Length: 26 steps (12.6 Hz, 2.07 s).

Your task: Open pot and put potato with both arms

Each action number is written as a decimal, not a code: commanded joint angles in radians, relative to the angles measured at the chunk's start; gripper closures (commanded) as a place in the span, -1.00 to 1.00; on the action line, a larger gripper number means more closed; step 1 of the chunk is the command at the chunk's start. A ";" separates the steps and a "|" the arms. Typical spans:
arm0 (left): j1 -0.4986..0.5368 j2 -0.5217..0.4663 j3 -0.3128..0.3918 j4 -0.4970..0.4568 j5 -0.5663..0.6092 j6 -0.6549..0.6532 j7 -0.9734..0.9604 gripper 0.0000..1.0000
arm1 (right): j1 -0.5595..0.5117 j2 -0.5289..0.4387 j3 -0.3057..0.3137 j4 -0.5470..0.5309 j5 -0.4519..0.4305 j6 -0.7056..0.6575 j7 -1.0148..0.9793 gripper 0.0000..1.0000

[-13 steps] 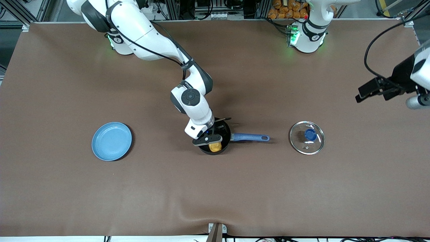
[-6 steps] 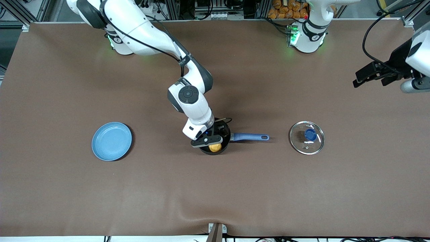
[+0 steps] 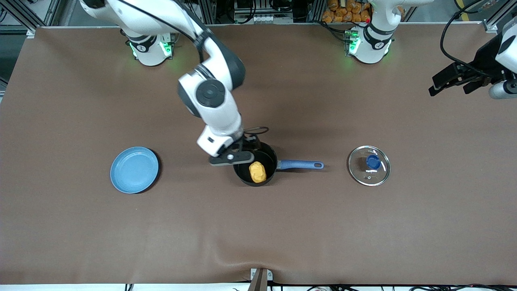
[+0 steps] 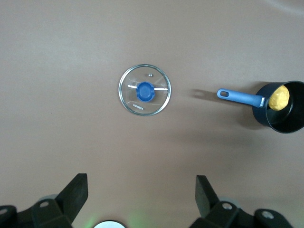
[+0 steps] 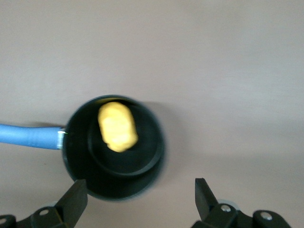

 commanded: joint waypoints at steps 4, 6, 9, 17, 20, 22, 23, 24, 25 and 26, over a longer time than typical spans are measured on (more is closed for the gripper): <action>-0.005 0.019 -0.019 0.017 0.016 0.023 -0.002 -1.00 | -0.221 -0.201 0.017 -0.059 -0.014 -0.243 -0.187 -1.00; -0.002 0.019 -0.016 0.017 0.016 0.023 -0.002 -1.00 | -0.304 -0.259 0.018 -0.096 -0.011 -0.288 -0.331 -1.00; -0.003 0.016 -0.014 0.017 0.019 0.018 0.018 -1.00 | -0.401 -0.347 0.018 -0.158 -0.006 -0.346 -0.419 -1.00; 0.003 0.017 0.002 0.043 0.022 0.000 0.013 -1.00 | -0.624 -0.431 0.017 -0.163 0.039 -0.438 -0.586 -1.00; -0.011 0.017 -0.014 0.037 0.082 -0.025 0.002 -1.00 | -0.662 -0.467 0.015 -0.163 0.037 -0.463 -0.617 -1.00; -0.009 0.016 -0.019 0.028 0.083 -0.061 0.012 -1.00 | -0.686 -0.478 0.015 -0.163 0.037 -0.469 -0.640 -1.00; -0.009 0.014 -0.020 0.028 0.094 -0.071 0.007 -1.00 | -0.688 -0.478 0.015 -0.163 0.037 -0.475 -0.643 -1.00; -0.009 0.014 -0.022 0.028 0.096 -0.075 0.005 -1.00 | -0.687 -0.476 0.017 -0.163 0.037 -0.475 -0.643 -1.00; -0.011 0.016 -0.022 0.034 0.096 -0.077 0.004 -1.00 | -0.687 -0.476 0.017 -0.163 0.037 -0.473 -0.643 -1.00; -0.012 0.016 -0.022 0.035 0.103 -0.077 0.005 -1.00 | -0.685 -0.476 0.017 -0.162 0.037 -0.473 -0.641 -1.00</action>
